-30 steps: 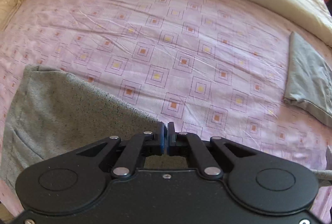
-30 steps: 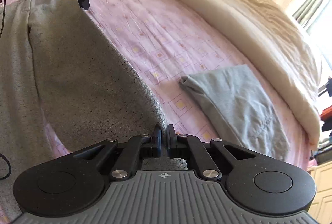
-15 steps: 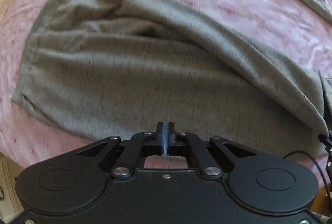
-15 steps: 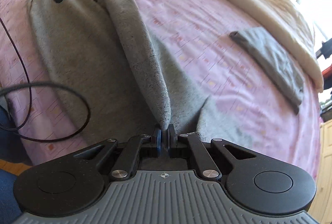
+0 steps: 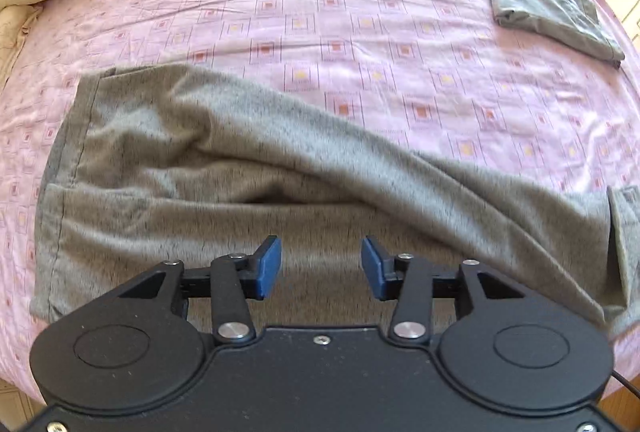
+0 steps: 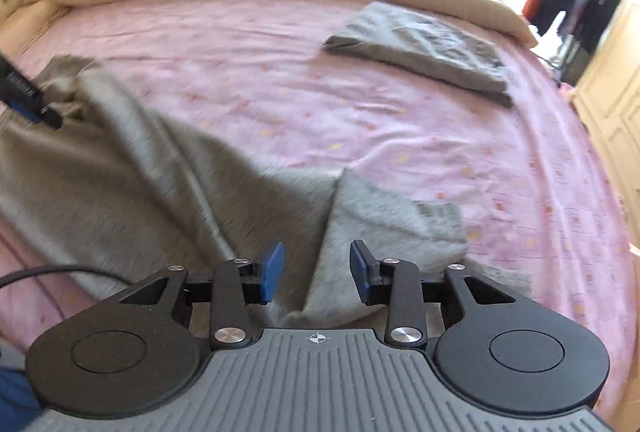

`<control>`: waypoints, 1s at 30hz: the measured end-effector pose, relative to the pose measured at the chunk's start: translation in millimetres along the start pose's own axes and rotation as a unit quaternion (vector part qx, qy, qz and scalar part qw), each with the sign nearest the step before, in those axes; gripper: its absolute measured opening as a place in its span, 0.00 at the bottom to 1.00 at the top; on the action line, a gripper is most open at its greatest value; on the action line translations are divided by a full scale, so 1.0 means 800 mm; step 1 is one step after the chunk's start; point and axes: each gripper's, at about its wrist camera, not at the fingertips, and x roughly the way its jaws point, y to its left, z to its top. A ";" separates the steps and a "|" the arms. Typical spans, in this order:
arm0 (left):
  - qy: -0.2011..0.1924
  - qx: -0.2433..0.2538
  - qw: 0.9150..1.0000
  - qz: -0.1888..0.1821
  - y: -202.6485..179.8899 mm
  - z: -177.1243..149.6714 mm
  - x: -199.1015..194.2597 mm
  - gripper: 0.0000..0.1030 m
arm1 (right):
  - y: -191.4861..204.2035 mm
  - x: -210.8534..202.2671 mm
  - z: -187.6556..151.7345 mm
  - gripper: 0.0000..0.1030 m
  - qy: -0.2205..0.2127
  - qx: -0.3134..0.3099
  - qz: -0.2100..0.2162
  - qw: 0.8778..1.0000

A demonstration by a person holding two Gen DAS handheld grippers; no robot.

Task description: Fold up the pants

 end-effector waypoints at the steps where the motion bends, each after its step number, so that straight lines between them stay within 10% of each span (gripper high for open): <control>1: 0.001 -0.003 1.000 0.000 0.002 0.004 0.003 0.52 | -0.001 0.011 0.008 0.35 -0.001 0.009 -0.020 1.000; 13: 0.004 -0.060 0.998 -0.003 0.054 0.064 0.020 0.69 | 0.019 0.138 0.046 0.26 0.086 0.112 -0.123 0.982; 18: 0.034 -0.116 0.993 -0.010 0.080 0.111 0.055 0.79 | 0.011 0.118 0.045 0.07 0.071 0.146 -0.149 0.975; 30: 0.165 -0.114 0.979 0.034 0.062 0.167 0.183 0.80 | -0.052 0.053 0.024 0.06 0.020 0.258 -0.210 0.943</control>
